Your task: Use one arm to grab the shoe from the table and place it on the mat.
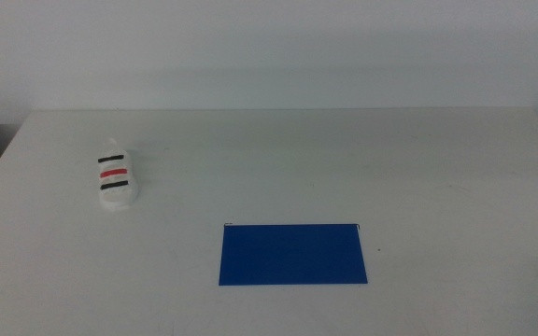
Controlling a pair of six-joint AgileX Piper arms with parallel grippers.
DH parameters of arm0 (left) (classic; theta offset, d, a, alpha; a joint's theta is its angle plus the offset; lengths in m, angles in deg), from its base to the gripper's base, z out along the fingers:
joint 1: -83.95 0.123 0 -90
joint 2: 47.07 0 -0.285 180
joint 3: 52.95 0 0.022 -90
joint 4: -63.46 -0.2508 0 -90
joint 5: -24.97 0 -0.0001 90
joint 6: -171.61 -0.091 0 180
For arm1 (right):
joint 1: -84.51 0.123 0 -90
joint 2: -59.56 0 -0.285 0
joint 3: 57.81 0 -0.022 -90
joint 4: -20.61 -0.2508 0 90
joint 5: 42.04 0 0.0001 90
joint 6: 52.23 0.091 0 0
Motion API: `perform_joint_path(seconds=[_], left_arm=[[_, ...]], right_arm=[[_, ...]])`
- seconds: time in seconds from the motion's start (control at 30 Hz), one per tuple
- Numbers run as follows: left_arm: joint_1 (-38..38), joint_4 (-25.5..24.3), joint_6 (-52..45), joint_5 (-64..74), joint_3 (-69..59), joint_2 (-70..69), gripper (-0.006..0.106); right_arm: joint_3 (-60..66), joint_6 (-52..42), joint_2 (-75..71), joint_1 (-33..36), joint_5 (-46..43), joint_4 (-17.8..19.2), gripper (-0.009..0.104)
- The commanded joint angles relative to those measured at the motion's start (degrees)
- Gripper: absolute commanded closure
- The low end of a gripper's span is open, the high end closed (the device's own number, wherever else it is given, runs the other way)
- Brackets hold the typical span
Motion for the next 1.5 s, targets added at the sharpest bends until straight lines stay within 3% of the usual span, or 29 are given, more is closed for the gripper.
perform_joint_path(seconds=[0.0, 0.43, 0.7, 1.0, 1.47], left_arm=[[-0.1, 1.2, 0.9, -0.8, 4.2, 3.0, 0.009], [-0.1, 7.5, -1.1, -1.2, 9.3, 20.6, 0.009], [-0.1, 7.4, -1.7, 5.0, 24.6, 36.6, 0.009], [-0.1, 1.9, 2.1, 14.2, 41.1, 54.5, 0.009], [-0.1, 6.0, 2.0, 8.9, 42.4, 66.2, 0.009]], right_arm=[[0.3, -0.6, 0.2, 0.2, -4.2, 0.6, 0.017], [0.3, -0.6, 0.2, 0.2, -4.2, 0.6, 0.017], [0.3, -0.6, 0.2, 0.2, -4.2, 0.6, 0.017], [0.3, -0.6, 0.2, 0.2, -4.2, 0.6, 0.017], [0.3, -0.6, 0.2, 0.2, -4.2, 0.6, 0.017]])
